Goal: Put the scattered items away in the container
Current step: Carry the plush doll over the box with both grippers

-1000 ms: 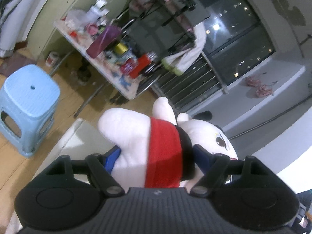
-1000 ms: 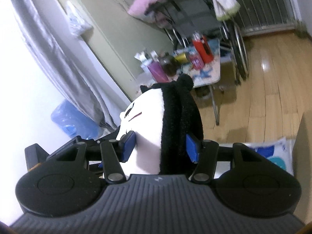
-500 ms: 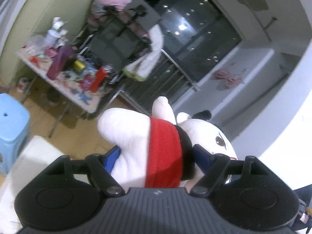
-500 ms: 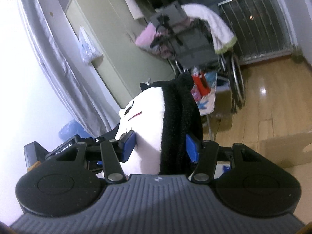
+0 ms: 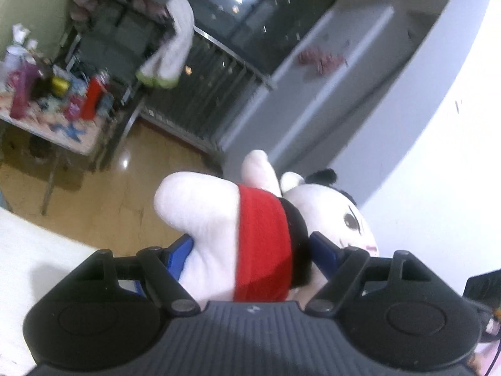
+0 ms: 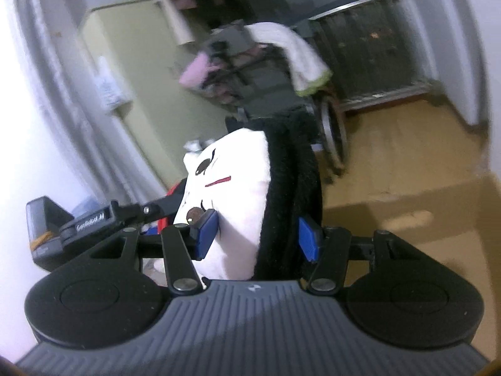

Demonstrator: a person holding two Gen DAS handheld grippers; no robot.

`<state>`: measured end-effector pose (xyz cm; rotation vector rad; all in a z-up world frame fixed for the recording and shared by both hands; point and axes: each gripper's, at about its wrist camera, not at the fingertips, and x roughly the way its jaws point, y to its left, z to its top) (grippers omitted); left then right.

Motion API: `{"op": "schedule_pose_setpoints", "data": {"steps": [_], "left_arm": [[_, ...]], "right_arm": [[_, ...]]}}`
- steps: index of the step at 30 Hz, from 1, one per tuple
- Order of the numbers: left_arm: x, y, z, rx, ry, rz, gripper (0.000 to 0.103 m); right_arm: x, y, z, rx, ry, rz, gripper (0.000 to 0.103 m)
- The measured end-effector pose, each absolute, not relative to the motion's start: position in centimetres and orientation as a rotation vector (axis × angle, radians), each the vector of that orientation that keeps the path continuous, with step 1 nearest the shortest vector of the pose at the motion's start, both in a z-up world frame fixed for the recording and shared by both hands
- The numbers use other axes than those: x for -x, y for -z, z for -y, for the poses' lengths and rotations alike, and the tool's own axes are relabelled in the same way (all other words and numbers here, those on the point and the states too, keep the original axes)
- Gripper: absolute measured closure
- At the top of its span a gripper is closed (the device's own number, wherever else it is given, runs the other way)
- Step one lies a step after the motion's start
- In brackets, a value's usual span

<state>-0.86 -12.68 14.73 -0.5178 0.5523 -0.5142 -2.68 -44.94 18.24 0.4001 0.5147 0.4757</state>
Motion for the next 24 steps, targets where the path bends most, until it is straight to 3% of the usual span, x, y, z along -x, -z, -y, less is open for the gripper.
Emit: {"op": "schedule_pose_setpoints", "data": {"steps": [10, 24], "left_arm": [[0.4, -10.1, 21.2, 0.421, 0.618, -0.71, 0.023], [0.7, -8.7, 26.6, 0.302, 0.629, -0.687, 0.024]], "right_arm": [[5.2, -13.4, 52.3, -0.435, -0.313, -0.565, 0.049], [5.7, -10.7, 54.6, -0.402, -0.221, -0.545, 0.049]]}}
